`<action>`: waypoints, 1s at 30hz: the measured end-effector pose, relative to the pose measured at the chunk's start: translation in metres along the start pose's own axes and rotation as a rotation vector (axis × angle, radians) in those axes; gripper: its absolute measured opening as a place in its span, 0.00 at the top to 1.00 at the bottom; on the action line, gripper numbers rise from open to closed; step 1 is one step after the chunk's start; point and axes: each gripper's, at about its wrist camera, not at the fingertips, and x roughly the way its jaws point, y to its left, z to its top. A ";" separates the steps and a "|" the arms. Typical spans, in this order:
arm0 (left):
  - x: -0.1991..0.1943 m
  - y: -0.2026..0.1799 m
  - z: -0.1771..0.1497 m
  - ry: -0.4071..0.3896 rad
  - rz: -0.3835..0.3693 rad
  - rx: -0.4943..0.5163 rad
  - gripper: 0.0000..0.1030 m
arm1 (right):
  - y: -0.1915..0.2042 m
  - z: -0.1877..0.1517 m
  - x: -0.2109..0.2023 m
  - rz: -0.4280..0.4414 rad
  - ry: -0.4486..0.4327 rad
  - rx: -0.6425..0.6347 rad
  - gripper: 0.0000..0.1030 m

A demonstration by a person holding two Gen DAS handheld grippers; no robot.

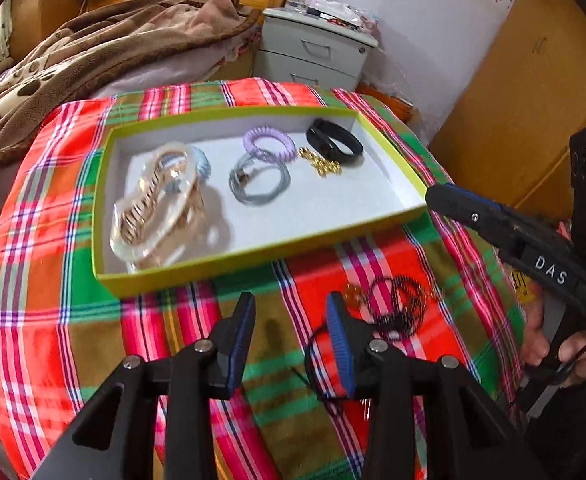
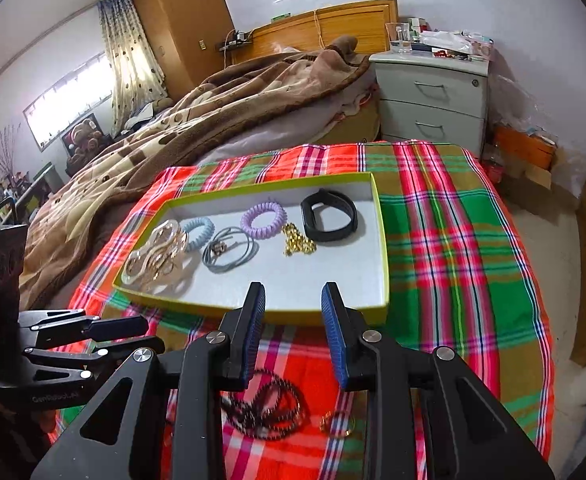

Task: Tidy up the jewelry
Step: 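Reach the left tool to the black hair tie while the right tool reaches the gold ring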

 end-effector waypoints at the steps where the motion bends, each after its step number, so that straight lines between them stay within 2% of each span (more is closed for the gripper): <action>1: 0.000 -0.001 -0.002 0.002 -0.003 0.003 0.63 | 0.000 -0.003 -0.001 -0.001 0.003 0.000 0.71; 11: 0.014 -0.015 -0.017 0.063 0.005 0.064 0.63 | -0.018 -0.033 -0.017 -0.035 0.027 0.035 0.70; 19: 0.024 -0.023 -0.020 0.066 0.072 0.116 0.63 | -0.038 -0.046 -0.027 -0.070 0.036 0.085 0.70; 24: 0.027 -0.029 -0.019 0.056 0.123 0.163 0.63 | -0.037 -0.055 -0.019 -0.105 0.081 0.048 0.70; 25: 0.028 -0.030 -0.018 0.054 0.126 0.162 0.64 | -0.035 -0.057 -0.018 -0.112 0.088 0.034 0.70; 30: 0.027 -0.024 -0.016 0.045 0.129 0.140 0.86 | -0.027 -0.063 -0.012 -0.112 0.122 -0.016 0.71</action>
